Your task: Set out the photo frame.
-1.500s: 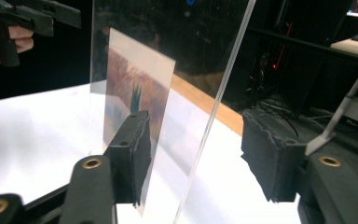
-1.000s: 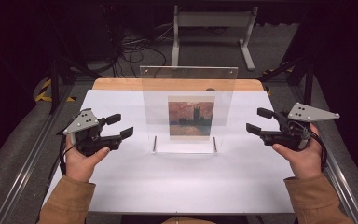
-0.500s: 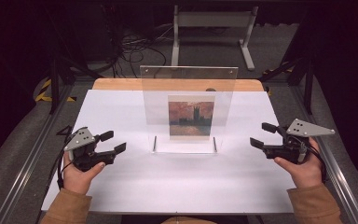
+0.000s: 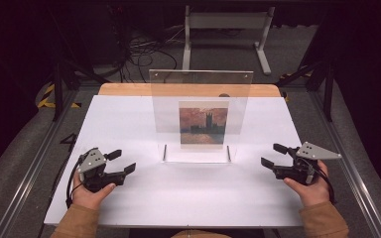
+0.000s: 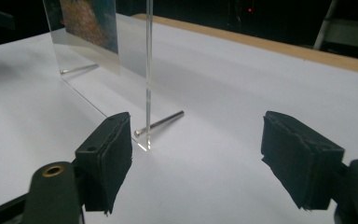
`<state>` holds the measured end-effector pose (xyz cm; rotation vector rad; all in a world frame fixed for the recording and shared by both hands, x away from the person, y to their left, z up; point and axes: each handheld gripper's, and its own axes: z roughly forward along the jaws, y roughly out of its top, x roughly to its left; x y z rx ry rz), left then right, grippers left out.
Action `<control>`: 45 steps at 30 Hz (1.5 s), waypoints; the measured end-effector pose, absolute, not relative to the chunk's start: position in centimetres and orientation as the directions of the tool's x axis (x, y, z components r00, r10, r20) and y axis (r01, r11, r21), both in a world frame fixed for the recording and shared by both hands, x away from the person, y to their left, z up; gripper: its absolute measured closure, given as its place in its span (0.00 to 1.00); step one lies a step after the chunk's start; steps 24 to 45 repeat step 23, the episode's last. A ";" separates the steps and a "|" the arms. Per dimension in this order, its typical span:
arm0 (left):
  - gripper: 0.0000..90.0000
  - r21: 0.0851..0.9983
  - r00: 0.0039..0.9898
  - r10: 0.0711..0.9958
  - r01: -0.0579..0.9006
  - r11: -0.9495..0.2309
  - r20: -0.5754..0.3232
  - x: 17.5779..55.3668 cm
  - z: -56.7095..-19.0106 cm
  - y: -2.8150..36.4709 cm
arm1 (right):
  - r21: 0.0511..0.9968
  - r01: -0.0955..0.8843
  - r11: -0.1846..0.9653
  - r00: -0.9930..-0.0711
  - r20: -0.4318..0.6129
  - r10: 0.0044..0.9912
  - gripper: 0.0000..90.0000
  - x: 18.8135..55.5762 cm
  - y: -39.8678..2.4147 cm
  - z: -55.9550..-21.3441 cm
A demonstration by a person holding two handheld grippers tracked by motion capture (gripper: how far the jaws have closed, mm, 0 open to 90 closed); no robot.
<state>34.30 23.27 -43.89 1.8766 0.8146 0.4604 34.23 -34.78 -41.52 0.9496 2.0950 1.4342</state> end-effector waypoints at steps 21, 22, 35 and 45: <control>0.28 0.886 0.693 0.717 0.378 -0.269 -0.078 35.0 -45.2 22.8 | 0.887 0.373 0.273 -0.667 0.052 0.743 0.26 35.3 -33.1 -44.5; 0.27 0.885 0.691 0.719 0.374 -0.276 -0.068 35.0 -45.2 22.9 | 0.888 0.371 0.273 -0.668 0.051 0.742 0.26 35.3 -33.1 -44.5; 0.27 0.884 0.689 0.721 0.375 -0.277 -0.067 35.0 -45.1 22.9 | 0.888 0.369 0.274 -0.669 0.050 0.742 0.26 35.3 -33.0 -44.5; 0.27 0.884 0.689 0.721 0.375 -0.277 -0.067 35.0 -45.1 22.9 | 0.888 0.369 0.274 -0.669 0.050 0.742 0.26 35.3 -33.0 -44.5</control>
